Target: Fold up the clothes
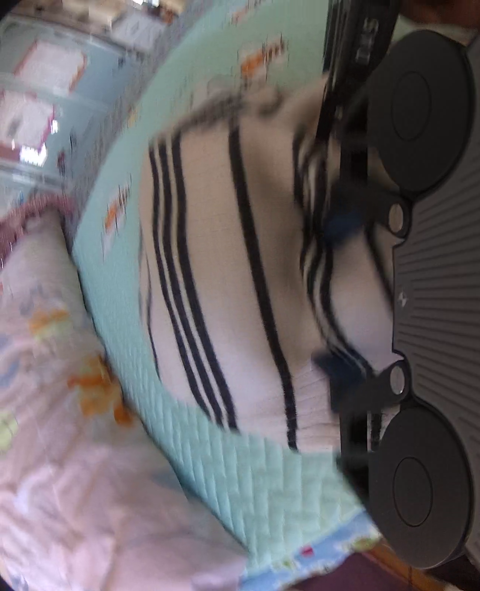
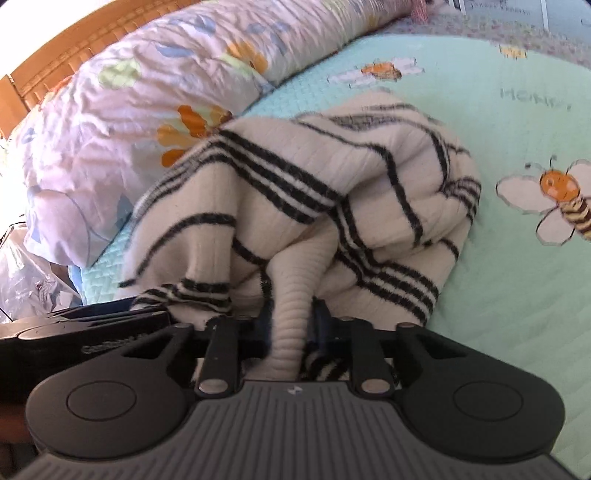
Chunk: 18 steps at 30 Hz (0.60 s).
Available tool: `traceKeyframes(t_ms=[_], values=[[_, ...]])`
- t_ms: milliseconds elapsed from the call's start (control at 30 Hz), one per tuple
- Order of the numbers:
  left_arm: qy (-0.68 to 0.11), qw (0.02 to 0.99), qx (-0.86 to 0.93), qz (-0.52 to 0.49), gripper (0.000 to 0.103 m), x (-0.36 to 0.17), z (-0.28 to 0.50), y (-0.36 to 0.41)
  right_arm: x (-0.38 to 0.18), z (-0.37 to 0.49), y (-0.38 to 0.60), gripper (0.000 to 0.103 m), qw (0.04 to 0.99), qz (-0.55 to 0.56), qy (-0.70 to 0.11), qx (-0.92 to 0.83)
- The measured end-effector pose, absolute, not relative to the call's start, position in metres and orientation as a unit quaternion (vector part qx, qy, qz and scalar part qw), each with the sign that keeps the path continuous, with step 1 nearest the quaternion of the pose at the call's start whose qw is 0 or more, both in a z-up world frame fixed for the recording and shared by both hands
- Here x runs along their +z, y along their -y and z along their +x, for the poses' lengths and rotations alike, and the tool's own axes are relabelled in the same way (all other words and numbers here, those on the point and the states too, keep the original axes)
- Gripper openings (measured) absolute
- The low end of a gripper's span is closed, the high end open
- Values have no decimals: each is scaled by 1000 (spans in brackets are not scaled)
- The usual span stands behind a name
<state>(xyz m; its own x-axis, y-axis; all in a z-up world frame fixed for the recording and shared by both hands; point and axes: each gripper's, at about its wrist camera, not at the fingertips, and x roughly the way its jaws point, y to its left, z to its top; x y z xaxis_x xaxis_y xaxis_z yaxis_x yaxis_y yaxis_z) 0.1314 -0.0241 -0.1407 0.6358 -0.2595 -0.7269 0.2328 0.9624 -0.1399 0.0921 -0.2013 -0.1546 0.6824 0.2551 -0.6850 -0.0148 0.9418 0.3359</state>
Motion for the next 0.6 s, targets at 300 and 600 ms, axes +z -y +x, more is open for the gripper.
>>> traceKeyframes(t_ms=[300,600], values=[[-362,911,-196,-20,10,-91,108,47,-83,47,240,4,932,183,-305,71],[-320,921,-220,-18,8,-52,84,67,-46,21,263,4,945,172,-274,58]])
